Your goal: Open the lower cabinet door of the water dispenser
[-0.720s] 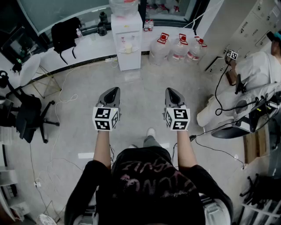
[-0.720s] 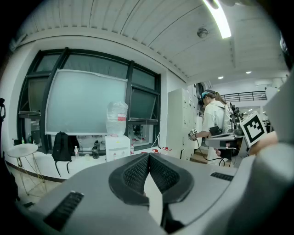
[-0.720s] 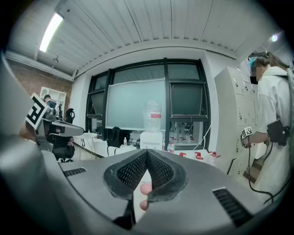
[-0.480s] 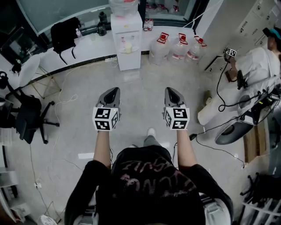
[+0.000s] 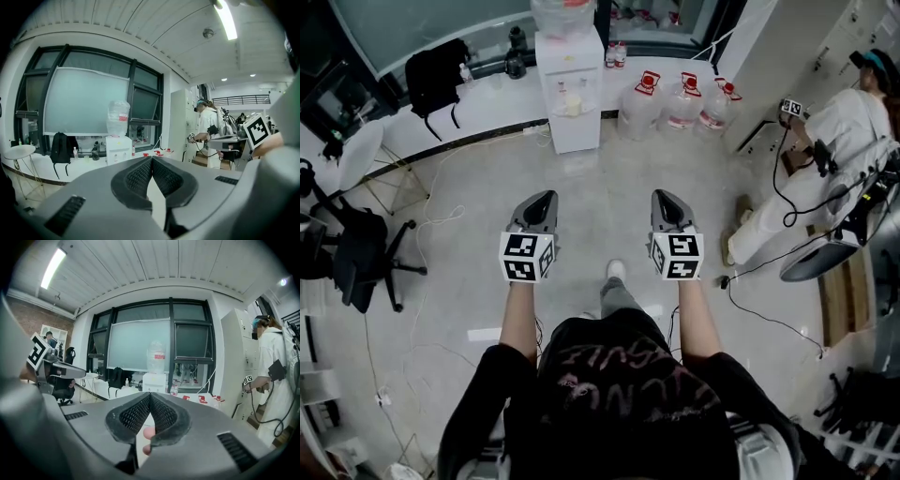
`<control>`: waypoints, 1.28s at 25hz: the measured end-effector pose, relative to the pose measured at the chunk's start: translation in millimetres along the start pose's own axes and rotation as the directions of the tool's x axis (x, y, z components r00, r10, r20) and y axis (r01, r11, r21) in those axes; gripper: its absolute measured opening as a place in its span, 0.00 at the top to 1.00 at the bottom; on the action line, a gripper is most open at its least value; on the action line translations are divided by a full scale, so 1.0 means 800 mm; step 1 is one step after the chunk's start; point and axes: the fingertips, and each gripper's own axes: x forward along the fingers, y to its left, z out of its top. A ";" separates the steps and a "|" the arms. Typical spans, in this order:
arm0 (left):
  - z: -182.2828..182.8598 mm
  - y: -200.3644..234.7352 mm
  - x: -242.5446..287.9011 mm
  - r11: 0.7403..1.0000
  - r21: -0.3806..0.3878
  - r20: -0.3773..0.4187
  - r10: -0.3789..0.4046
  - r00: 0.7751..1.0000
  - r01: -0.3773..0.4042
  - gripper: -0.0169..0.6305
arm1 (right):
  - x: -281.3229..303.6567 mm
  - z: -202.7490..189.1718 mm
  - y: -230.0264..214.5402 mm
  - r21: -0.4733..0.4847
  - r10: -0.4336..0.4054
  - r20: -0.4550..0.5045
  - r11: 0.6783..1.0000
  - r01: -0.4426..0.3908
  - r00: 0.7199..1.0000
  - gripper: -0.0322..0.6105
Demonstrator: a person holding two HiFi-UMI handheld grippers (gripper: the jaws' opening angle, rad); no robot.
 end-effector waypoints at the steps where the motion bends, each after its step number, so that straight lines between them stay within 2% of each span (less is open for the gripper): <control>1: -0.001 0.003 0.006 1.000 -0.001 -0.006 -0.001 1.000 0.001 0.95 | 0.008 0.000 -0.001 0.000 0.001 -0.003 1.000 -0.001 1.000 0.93; 11: -0.009 0.060 0.101 1.000 -0.010 -0.075 0.013 0.997 -0.014 0.95 | 0.128 -0.011 -0.032 0.024 0.028 -0.054 0.999 -0.026 0.998 0.93; 21: 0.002 0.106 0.236 0.997 -0.036 -0.138 0.063 0.988 -0.069 0.95 | 0.271 -0.008 -0.109 0.053 0.073 -0.085 0.996 -0.068 0.994 0.93; 32: 0.009 0.151 0.301 0.992 -0.041 -0.182 0.109 0.977 -0.118 0.95 | 0.365 -0.007 -0.136 0.067 0.119 -0.113 0.992 -0.111 0.987 0.93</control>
